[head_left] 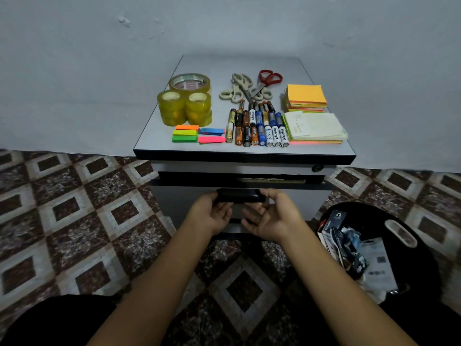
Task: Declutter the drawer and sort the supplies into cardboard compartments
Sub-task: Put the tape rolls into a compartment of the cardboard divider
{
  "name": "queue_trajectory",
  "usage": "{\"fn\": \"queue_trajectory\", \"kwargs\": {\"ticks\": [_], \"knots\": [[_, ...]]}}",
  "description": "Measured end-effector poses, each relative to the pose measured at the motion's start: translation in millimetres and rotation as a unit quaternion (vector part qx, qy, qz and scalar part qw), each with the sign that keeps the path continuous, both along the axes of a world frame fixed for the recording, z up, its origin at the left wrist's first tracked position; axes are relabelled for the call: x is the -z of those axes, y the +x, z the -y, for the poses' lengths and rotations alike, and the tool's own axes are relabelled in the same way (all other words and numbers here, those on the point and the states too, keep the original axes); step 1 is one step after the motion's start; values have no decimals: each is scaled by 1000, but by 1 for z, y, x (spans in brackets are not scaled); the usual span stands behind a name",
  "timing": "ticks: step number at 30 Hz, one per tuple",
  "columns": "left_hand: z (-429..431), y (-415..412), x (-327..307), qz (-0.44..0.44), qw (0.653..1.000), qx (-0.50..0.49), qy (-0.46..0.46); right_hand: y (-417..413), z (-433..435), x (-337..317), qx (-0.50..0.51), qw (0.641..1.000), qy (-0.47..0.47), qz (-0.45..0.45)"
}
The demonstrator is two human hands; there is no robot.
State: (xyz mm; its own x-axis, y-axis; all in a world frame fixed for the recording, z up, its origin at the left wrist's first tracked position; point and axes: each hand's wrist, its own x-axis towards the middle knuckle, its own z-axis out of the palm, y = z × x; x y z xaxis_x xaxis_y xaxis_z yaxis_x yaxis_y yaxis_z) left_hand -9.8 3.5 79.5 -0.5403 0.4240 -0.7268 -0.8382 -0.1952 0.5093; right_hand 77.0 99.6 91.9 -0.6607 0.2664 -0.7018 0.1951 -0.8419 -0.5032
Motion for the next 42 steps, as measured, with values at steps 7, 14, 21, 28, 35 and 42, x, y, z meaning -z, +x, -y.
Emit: {"fn": "queue_trajectory", "kwargs": {"ticks": [7, 14, 21, 28, 35, 42], "knots": [[30, -8, -14, -546, 730, 211, -354, 29, -6, -12, -142, 656, 733, 108], [28, -38, -1, -702, 476, 311, -427, -2, -36, 2, -290, 473, 813, 179], [39, -36, -5, -699, 476, 321, -426, 8, -29, -3, -331, 440, 813, 190], [96, 18, -10, -693, 504, 362, -368, 81, 12, -8, -378, 429, 806, 153], [152, 73, -10, -606, 583, 416, -347, 143, 46, -13, -433, 512, 738, 76], [168, 81, -8, -597, 596, 418, -338, 160, 61, -13, -430, 495, 752, 69]]}}
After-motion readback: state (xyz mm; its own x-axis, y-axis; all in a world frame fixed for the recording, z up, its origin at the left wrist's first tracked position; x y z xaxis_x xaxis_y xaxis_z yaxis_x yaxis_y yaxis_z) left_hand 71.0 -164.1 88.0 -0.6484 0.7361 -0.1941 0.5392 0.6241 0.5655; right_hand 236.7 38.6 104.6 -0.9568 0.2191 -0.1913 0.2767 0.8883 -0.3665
